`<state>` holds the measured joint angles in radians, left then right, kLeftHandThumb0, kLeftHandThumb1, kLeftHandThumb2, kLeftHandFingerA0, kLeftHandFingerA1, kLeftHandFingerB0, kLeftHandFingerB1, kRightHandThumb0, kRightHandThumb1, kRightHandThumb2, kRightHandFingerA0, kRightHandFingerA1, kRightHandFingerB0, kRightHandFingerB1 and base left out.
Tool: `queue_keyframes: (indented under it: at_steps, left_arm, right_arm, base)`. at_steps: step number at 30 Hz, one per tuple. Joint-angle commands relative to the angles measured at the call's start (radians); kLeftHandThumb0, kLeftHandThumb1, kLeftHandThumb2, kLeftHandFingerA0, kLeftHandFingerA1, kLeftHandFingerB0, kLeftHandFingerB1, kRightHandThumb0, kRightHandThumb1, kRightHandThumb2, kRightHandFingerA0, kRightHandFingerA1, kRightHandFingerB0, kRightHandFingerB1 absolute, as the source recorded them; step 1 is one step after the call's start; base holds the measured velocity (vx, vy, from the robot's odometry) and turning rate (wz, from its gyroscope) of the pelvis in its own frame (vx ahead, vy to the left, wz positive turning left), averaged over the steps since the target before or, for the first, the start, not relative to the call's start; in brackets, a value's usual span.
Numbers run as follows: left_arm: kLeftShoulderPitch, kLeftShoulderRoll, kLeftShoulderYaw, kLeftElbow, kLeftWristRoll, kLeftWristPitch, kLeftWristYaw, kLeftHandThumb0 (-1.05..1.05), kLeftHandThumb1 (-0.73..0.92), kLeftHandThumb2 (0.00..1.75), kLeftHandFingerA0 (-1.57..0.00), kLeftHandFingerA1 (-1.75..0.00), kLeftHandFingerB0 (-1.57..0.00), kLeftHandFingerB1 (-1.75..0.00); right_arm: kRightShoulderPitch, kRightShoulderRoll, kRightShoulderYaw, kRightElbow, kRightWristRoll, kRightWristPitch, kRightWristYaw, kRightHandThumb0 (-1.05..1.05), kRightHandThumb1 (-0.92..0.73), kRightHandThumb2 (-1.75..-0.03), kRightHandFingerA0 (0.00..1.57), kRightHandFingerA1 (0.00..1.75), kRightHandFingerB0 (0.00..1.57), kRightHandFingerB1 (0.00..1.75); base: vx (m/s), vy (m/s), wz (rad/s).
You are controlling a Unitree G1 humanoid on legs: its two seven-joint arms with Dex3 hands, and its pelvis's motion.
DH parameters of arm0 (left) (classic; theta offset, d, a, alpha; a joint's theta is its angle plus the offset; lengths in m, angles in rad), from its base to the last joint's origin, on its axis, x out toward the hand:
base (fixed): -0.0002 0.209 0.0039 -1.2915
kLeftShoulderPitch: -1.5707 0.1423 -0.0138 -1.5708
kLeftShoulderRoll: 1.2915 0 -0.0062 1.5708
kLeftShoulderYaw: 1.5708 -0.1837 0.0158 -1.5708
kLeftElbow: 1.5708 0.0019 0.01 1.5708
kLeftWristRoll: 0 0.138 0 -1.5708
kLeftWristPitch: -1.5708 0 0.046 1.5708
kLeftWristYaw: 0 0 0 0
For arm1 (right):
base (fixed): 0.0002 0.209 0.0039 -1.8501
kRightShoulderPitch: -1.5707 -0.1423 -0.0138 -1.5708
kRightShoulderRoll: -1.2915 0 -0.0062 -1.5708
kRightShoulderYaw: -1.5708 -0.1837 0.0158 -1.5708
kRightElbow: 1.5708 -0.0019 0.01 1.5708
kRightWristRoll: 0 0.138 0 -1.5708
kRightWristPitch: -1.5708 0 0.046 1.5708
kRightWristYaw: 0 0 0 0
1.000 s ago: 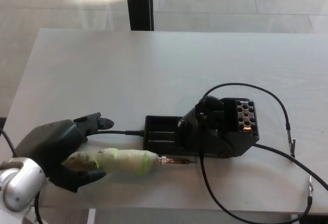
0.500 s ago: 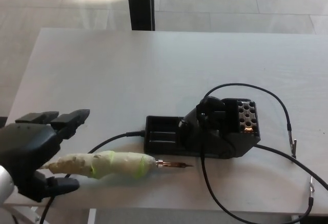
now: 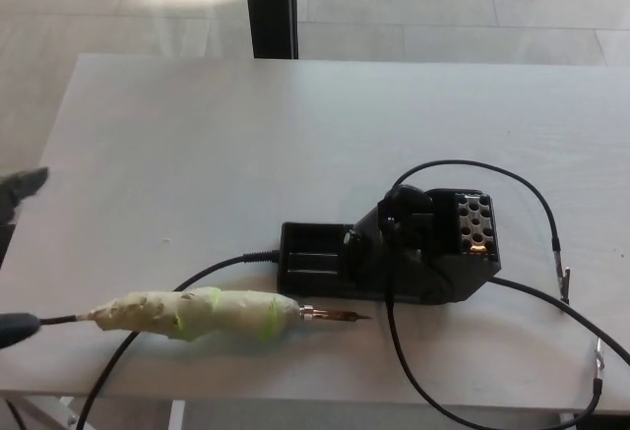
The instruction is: Use the left hand of the robot to grab the soldering gun kept on the middle of the table and pull it out of its base and keep it on the left side of the base
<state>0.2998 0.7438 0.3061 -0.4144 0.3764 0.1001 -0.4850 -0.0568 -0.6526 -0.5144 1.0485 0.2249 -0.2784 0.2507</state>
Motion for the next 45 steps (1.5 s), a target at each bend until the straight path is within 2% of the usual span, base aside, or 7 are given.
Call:
queue_keyframes:
  at_steps: [1,16,20,21,25,42,45]
  left_arm:
    - [0.159,-0.132,0.642,0.317,-0.529,0.103,-0.158,-0.83,0.57,0.95,0.0,-0.43,-0.02,-0.33]
    - [0.157,-0.386,0.584,1.026,-0.47,-0.044,0.138,-0.71,0.76,0.63,0.0,-0.67,0.0,-0.47]
    - [0.097,-0.4,0.548,0.998,-0.487,-0.007,0.079,-0.4,0.5,1.06,-0.07,-0.61,0.0,-0.54]
    - [0.089,-0.398,0.526,0.984,-0.469,-0.007,0.079,-0.69,0.74,0.59,-0.03,-0.85,-0.12,-0.58]
    - [0.044,-0.433,0.494,0.87,-0.458,0.113,0.095,-0.62,0.49,0.95,-0.25,-0.71,-0.4,-0.66]
    - [-0.069,-0.418,0.434,1.259,-0.49,-0.104,0.224,-0.56,0.35,0.76,-0.36,-0.75,-0.57,-0.6]
    - [-0.072,-0.432,0.449,1.251,-0.518,-0.1,0.24,-0.5,0.42,0.53,-0.45,-0.82,-0.65,-0.53]
  right_arm:
    - [0.023,-0.001,-0.006,-0.009,0.015,0.017,0.001,-1.05,-0.56,-1.24,1.57,1.33,0.83,1.19]
    - [0.007,0.033,-0.025,-0.004,0.039,0.043,-0.028,-1.05,-0.68,-0.82,1.57,1.04,0.61,1.32]
    - [0.011,0.032,-0.018,0.032,0.023,-0.003,-0.028,-1.05,-0.73,-0.77,1.22,1.17,0.0,1.36]
    - [0.023,0.029,-0.008,0.018,0.008,-0.008,-0.042,-1.05,-0.52,-1.18,0.92,1.35,0.01,0.73]
    - [0.05,0.03,0.0,-0.019,-0.004,-0.019,-0.045,-1.05,-0.78,-0.75,0.02,1.75,0.0,0.49]
    - [0.028,0.059,-0.056,0.063,0.045,-0.066,-0.075,-1.02,-0.66,-0.84,0.78,1.5,0.0,1.18]
    - [0.034,0.06,-0.06,0.056,0.038,-0.079,-0.089,-0.95,-0.5,-1.18,0.83,1.29,0.02,0.77]
  base:
    - [0.0,0.0,0.0]
    - [0.0,0.0,0.0]
    - [0.0,0.0,0.0]
    - [0.0,0.0,0.0]
    - [0.0,0.0,0.0]
    - [0.0,0.0,0.0]
    - [0.0,0.0,0.0]
